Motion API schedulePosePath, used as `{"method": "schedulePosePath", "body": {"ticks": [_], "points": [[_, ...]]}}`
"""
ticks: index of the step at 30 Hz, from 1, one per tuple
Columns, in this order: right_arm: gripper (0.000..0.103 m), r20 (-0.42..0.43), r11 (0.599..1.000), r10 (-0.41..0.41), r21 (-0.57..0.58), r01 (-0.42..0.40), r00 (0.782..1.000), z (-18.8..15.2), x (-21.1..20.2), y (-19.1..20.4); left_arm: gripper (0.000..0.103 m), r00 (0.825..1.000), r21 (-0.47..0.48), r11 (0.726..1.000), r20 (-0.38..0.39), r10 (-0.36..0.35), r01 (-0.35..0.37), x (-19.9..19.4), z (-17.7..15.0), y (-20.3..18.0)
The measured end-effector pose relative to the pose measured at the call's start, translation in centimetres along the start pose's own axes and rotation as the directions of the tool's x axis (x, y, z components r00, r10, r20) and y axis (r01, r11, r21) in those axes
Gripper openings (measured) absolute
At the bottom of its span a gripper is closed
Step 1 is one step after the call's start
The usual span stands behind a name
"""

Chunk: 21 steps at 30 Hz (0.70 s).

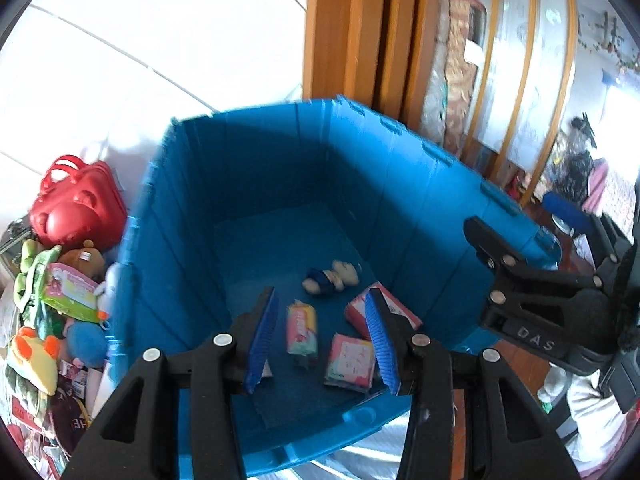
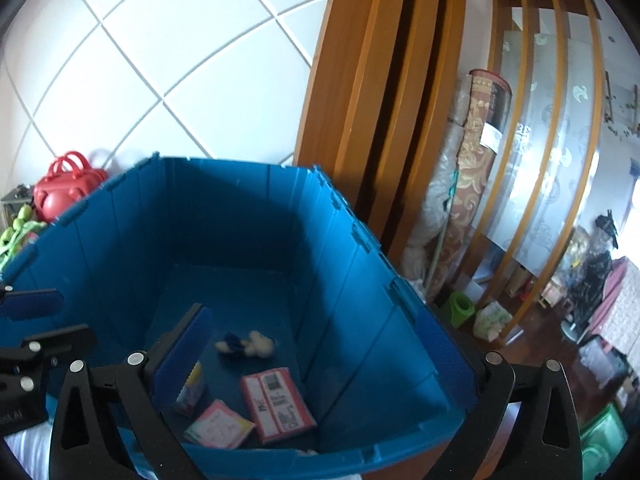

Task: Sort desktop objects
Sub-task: 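Open both tools to drop the packs into the crate, then move both tools back over the heap of items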

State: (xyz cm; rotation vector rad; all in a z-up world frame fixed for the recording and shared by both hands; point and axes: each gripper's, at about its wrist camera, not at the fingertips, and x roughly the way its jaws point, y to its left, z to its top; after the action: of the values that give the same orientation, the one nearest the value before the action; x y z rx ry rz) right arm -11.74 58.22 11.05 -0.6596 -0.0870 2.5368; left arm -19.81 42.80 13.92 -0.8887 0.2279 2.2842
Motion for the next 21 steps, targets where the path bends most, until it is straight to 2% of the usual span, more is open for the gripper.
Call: {"method": "schedulePosePath", "body": {"ticks": [2,6,10,13,15,17,18,20,21], "points": [[0.103,0.026,1.000,0.021,0.015,-0.021,0.999,0.3,-0.8,0.3,0.044,0.999,-0.020,1.000,0.050,0.021,-0.020,-1.4,-0.1,0.9],[0.103,0.137,0.993,0.104,0.039,-0.110,0.985,1.0,-3.6,1.9,0.044,0.983,-0.084,0.992,0.153,0.104,-0.092,-4.3,-0.9,3.5],[0.103,0.233,0.983,0.162,0.046,-0.178,0.959,1.8,-5.6,4.3,0.044,0.950,-0.143,0.975,0.235,0.203,-0.173,-6.9,-2.3,6.5],[0.103,0.242,0.968,0.227,0.049,-0.245,0.944,2.4,-5.9,6.9,0.044,0.925,-0.183,0.959,0.275,0.262,-0.217,-8.6,-3.4,9.1],[0.103,0.252,0.948,0.296,0.039,-0.315,0.921,2.7,-6.1,8.8,0.044,0.898,-0.219,0.941,0.306,0.316,-0.256,-10.1,-4.6,11.1],[0.103,0.281,0.935,0.335,0.024,-0.355,0.899,2.8,-6.6,10.5,0.044,0.856,-0.259,0.916,0.346,0.384,-0.306,-11.9,-6.0,13.2],[0.103,0.307,0.924,0.361,0.009,-0.382,0.881,2.9,-7.2,11.7,0.045,0.838,-0.275,0.904,0.358,0.411,-0.326,-12.6,-6.6,13.9],[0.103,0.340,0.913,0.386,-0.009,-0.408,0.857,3.1,-8.2,13.3,0.060,0.807,-0.309,0.880,0.368,0.462,-0.362,-14.0,-7.9,15.9],[0.103,0.357,0.906,0.402,-0.021,-0.423,0.843,3.2,-8.8,14.4,0.072,0.794,-0.328,0.866,0.368,0.485,-0.377,-14.6,-8.6,17.0]]}}
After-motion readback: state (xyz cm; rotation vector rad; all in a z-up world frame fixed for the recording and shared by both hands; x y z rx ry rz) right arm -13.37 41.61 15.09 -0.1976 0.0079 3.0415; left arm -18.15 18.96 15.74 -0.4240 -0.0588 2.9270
